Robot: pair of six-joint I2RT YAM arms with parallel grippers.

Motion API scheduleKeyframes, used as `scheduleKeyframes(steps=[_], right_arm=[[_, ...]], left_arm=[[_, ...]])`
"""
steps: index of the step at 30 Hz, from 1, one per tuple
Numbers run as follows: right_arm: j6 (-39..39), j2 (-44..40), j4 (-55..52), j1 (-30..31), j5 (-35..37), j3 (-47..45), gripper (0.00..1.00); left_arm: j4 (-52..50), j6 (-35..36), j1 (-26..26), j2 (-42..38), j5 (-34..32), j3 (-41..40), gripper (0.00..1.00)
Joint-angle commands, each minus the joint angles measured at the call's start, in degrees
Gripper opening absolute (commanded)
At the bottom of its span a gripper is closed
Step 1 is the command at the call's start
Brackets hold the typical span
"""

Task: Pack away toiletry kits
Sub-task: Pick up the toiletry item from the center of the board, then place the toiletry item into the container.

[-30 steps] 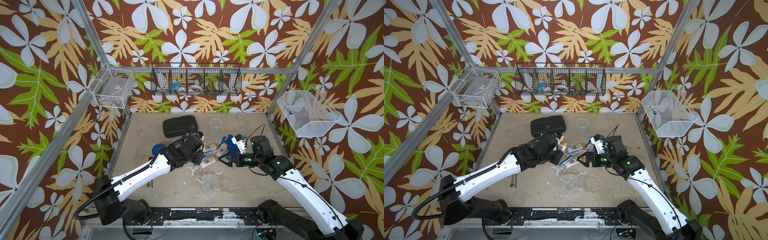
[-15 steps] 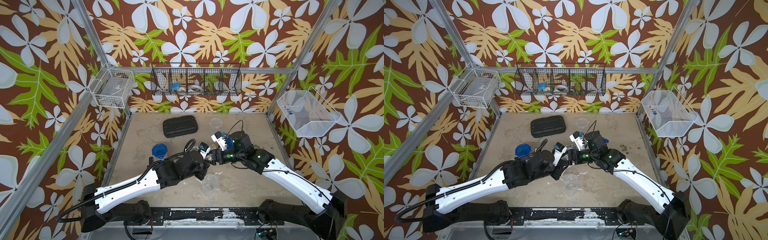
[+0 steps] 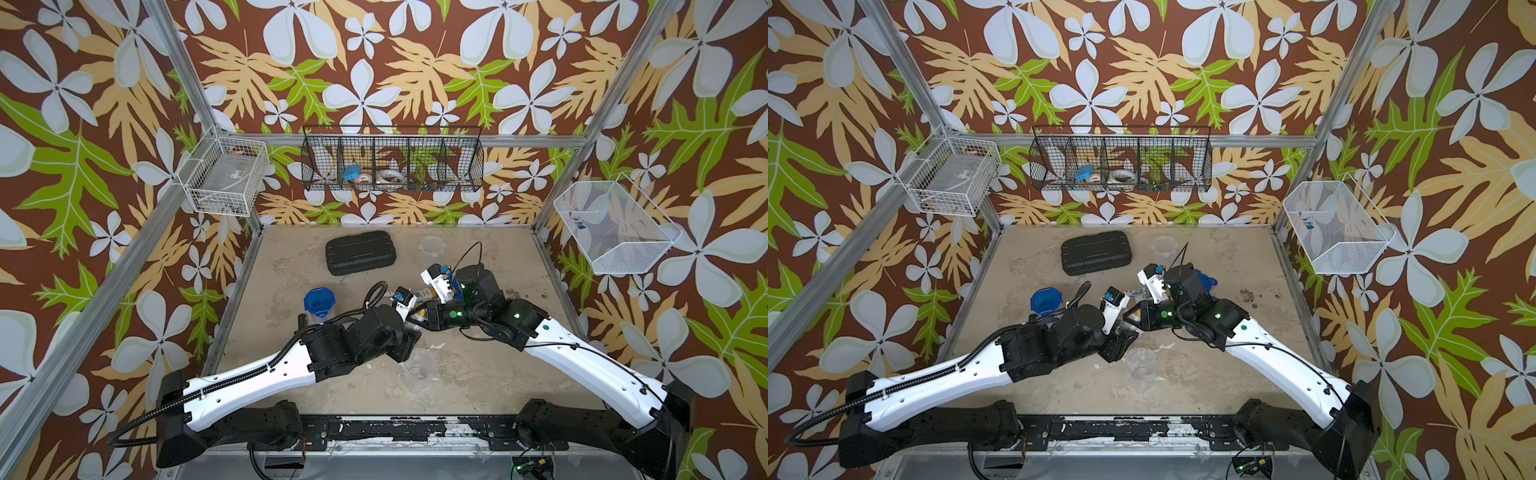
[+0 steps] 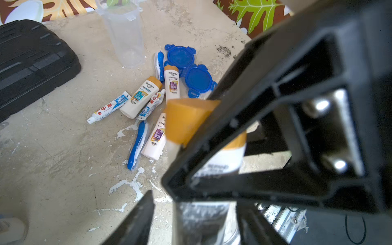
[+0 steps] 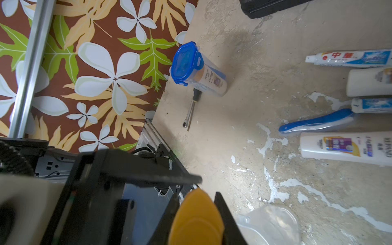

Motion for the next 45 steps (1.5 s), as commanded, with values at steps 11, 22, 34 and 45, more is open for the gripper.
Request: scheduleKeyframes(steps=[11,22,34,45], right_arm=[[-9.93,-7.77,-12.98,16.9,30.19,4.05,0.02],[-10.44,-2.53,-15.04,31.75,49.71,4.09,0.0],[-10.35,-1.39,-10.73,33.0,51.52,-2.07,0.0],[-10.54,-0.52,-4.88,32.95,52.07,-8.41,0.06]], left_arm=[[2.3,-10.89,24.73,-11.09,17.7,-6.75,0.98],[2.95,-2.78,25.07,9.87,21.38,2.86,0.98],[5.68,4.79,23.15,27.2,26.48,6.97,0.85],[5.41,13.49,20.52,40.49,23.93,15.57,0.76]])
